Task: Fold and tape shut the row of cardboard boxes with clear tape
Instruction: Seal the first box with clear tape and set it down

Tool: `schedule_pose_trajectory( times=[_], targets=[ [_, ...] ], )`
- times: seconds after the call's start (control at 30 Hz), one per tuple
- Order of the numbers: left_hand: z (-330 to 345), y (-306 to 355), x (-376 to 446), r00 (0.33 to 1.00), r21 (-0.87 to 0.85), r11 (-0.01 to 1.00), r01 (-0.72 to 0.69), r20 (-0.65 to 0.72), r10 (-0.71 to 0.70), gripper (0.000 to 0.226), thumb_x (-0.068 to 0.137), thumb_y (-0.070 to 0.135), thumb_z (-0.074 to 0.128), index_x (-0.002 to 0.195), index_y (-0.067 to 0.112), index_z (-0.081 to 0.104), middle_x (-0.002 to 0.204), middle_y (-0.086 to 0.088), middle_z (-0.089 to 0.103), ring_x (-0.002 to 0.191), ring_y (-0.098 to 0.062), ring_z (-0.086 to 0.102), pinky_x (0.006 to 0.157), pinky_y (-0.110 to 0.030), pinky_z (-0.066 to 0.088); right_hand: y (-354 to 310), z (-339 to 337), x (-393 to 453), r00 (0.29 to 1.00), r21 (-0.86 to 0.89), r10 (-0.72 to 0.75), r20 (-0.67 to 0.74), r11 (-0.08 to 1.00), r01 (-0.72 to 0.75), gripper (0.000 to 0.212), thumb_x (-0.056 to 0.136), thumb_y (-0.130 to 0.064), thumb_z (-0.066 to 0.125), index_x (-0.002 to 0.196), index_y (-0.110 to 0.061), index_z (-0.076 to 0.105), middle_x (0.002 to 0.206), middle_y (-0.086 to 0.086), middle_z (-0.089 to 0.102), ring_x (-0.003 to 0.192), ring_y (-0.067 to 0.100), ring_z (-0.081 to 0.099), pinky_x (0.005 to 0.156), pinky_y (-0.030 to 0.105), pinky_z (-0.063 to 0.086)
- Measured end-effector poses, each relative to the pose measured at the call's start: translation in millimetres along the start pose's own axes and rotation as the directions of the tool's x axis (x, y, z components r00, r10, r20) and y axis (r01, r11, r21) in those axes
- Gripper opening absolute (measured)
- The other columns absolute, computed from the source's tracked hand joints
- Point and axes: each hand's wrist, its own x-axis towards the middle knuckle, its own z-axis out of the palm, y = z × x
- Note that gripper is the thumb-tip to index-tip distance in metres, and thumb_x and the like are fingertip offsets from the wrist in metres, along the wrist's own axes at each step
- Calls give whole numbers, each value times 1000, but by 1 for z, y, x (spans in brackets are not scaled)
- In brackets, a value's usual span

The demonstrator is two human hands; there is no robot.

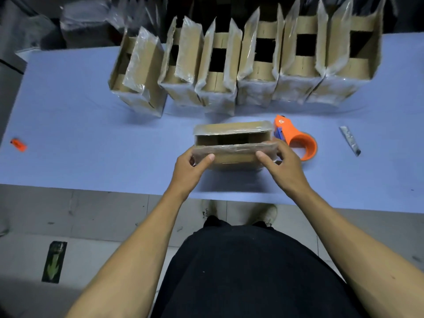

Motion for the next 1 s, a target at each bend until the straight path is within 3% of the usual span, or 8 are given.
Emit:
schedule_pose_trajectory(
  times=[0.1,0.23,0.33,0.4,0.67,0.83,0.9,1.0],
  targets=[
    [1,0,0,1000,71,997,-10,-22,11,33,91,38,72,121,37,60,124,21,65,116,2,58,106,-29,47,-1,3,0,998,-35,35,-47,999,-37,29,87,-41,70,112,-34,59,114,-19,62,102,-4,57,90,19,48],
    [10,17,-4,955,384,906,-177,-155,252,84,90,25,62,160,21,16,169,-3,9,155,-18,9,122,-24,10,-10,7,0,982,-349,-100,-161,936,39,86,87,-34,72,154,-15,23,159,5,27,145,15,25,117,31,27],
    [18,30,8,863,760,513,-399,124,489,80,93,34,54,159,7,20,169,-14,9,157,-32,4,122,-56,1,-20,12,10,939,-673,-343,19,690,265,75,92,-32,60,155,-14,25,163,15,14,150,35,14,118,51,21],
    [22,34,17,846,831,317,-456,295,444,77,99,50,37,159,6,20,168,-14,11,156,-31,7,122,-58,0,-21,20,15,913,-753,-376,157,553,357,64,96,-33,54,153,-13,33,162,15,18,149,37,16,116,57,20],
    [31,14,28,877,862,229,-453,385,286,80,98,59,9,161,10,17,169,-10,9,157,-27,7,123,-57,0,-3,21,13,922,-735,-240,304,557,387,54,103,-37,43,151,-12,37,160,13,24,150,35,16,117,56,19],
    [32,14,30,871,858,230,-459,385,305,78,100,57,11,160,9,19,169,-11,13,157,-28,10,123,-59,2,1,7,18,987,-302,-31,-157,953,-18,46,105,-28,38,148,-12,41,153,9,39,142,22,33,112,25,23],
    [33,14,30,873,860,229,-456,382,304,78,100,57,10,160,8,19,169,-12,12,157,-29,10,124,-59,1,9,-3,24,949,-329,108,-296,921,-207,39,102,-21,41,136,-5,51,135,13,54,123,29,49,92,25,34],
    [34,14,29,874,863,218,-455,386,296,77,100,57,10,160,9,17,169,-12,11,157,-29,9,123,-57,-1,26,-10,28,950,-495,250,-185,812,-310,41,94,-12,57,130,3,45,121,21,55,106,40,54,72,34,38]
  ],
)
